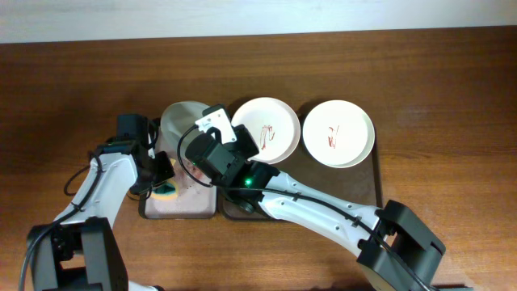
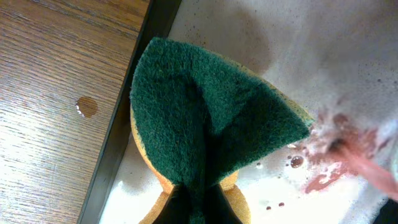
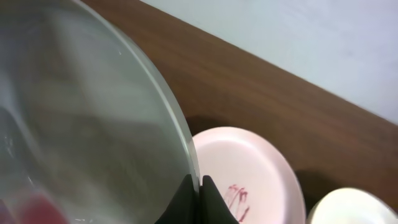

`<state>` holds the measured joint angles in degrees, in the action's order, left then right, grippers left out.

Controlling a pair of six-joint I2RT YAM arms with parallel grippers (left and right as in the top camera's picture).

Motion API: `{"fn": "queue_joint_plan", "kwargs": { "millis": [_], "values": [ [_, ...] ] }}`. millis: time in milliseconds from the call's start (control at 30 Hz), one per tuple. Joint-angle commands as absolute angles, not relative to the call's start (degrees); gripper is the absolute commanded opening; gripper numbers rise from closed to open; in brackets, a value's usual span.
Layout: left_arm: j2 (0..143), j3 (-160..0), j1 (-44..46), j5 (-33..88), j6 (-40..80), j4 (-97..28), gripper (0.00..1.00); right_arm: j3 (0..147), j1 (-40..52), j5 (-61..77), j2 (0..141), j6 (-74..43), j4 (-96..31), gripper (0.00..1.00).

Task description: Clean dirty plates on tray and stack at the side

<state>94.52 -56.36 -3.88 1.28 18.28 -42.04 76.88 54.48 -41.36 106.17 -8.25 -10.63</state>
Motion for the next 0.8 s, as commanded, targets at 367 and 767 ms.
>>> {"fn": "queue_joint_plan", "kwargs": {
  "millis": [367,767],
  "values": [
    [94.8,-56.3,-4.3,0.8,19.7,-41.2,0.0,77.9,54.3,-46.4,106.1,-2.8,-9.7,0.04],
    [94.8,-56.3,-4.3,0.8,19.7,-40.7,0.0,78.7,26.8,-0.9,90.3,-26.5,-44.6,0.04]
  ]
}}
